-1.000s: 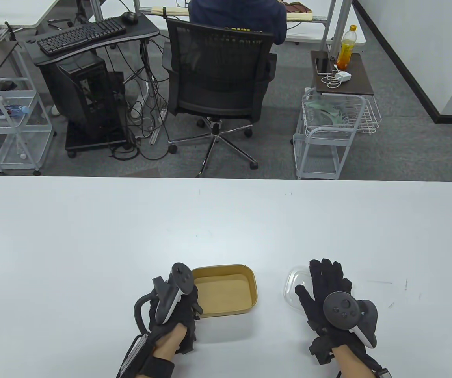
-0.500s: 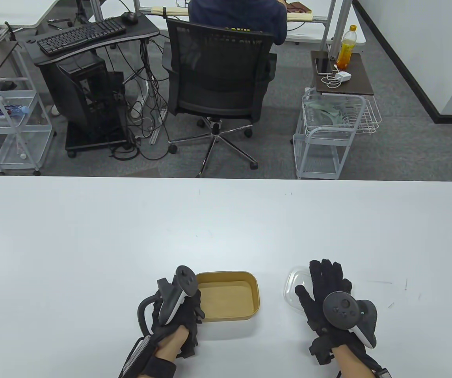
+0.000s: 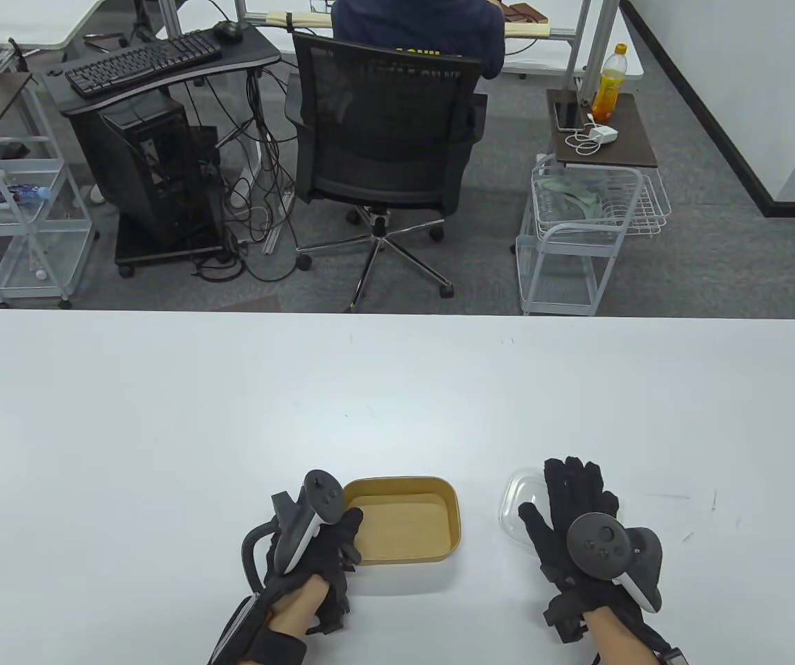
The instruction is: Cover the takeout box
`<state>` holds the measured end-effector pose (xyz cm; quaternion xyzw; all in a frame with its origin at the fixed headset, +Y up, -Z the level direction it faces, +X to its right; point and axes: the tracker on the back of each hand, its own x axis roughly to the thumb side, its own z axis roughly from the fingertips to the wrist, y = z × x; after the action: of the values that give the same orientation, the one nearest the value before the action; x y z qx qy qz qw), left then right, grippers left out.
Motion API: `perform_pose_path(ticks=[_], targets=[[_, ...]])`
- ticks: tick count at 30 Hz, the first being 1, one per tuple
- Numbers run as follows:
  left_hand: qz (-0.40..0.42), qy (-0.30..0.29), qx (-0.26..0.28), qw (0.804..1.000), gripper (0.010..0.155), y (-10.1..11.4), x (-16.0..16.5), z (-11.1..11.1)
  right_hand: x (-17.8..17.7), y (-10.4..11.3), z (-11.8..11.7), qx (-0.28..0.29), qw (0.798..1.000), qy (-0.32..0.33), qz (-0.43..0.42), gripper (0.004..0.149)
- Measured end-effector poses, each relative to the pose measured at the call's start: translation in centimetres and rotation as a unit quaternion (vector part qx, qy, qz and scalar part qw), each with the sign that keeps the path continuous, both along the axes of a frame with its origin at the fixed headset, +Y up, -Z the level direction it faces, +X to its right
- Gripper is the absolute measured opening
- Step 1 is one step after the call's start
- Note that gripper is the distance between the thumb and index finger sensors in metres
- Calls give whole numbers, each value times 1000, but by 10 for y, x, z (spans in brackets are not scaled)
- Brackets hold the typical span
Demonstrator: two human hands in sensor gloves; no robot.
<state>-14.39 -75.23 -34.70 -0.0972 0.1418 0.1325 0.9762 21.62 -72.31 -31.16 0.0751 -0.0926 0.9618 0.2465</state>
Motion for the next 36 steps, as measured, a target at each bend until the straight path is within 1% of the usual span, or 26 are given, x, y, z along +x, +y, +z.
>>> perform_pose_path(ticks=[3,4,8,12,15,21,24,27,31,36], targets=[[5,2,27,1000,76,6,-6,4,0,0,0,-1,1000,0,-1,72],[9,-1,44,999,77,10,-9,6,0,0,0,-1,1000,-1,-1,72],[6,-24,85,996,76,25,-21,13,1,0,0,-2,1000,-3,-3,72],[-8,-40,113,993,74,34,-37,22,0,0,-1,-3,1000,-1,1,72],[-9,-54,124,991,73,34,-50,28,0,-1,-1,-7,1000,-1,6,72],[-36,-57,123,990,73,24,-69,39,-2,-5,-2,-20,1000,-2,18,72],[-52,-53,117,990,73,23,-76,42,-1,-8,-3,-32,999,-12,31,72],[-40,-44,126,990,73,25,-82,44,2,-10,-5,-48,997,-35,43,72],[-39,-40,124,991,73,24,-85,45,11,-10,-8,-66,994,-76,48,73],[-29,-43,126,991,73,27,-82,47,31,-9,-9,-94,982,-158,53,73]])
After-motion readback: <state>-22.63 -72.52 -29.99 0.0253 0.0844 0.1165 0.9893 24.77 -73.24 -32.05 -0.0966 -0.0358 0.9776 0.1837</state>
